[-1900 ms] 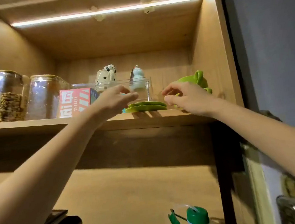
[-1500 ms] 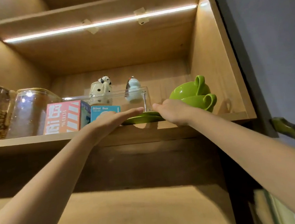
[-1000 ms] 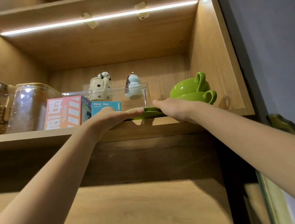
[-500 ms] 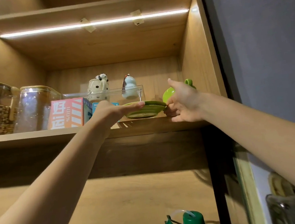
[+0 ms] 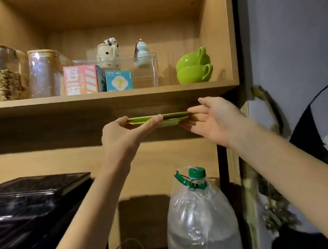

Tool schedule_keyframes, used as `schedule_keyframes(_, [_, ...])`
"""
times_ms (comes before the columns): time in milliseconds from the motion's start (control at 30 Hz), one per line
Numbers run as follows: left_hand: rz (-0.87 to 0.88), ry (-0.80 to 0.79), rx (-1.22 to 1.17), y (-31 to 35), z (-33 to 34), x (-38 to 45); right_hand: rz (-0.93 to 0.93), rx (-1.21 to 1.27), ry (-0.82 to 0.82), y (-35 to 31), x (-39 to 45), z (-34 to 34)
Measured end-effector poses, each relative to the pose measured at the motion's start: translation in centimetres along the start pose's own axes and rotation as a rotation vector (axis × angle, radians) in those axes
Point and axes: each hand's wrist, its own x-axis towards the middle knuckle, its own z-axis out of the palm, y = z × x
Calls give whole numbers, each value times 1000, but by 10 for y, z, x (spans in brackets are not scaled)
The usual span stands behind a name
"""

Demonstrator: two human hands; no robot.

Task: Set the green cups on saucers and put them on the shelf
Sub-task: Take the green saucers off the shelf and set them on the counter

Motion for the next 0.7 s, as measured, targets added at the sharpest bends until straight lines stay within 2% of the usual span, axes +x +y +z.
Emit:
schedule_keyframes(167, [29, -40, 102, -34, -3, -60, 51, 47, 37, 58, -30, -36])
schedule_keyframes(233, [-5, -34, 67, -50, -5, -83, 61, 58, 40, 80, -43, -52])
schedule_keyframes(500, [-213, -144, 69, -133, -30, -177, 228, 101, 114, 192, -94, -111])
schedule_keyframes(700, [-398, -232, 115, -197, -46, -239, 336, -47, 171, 272, -121, -140])
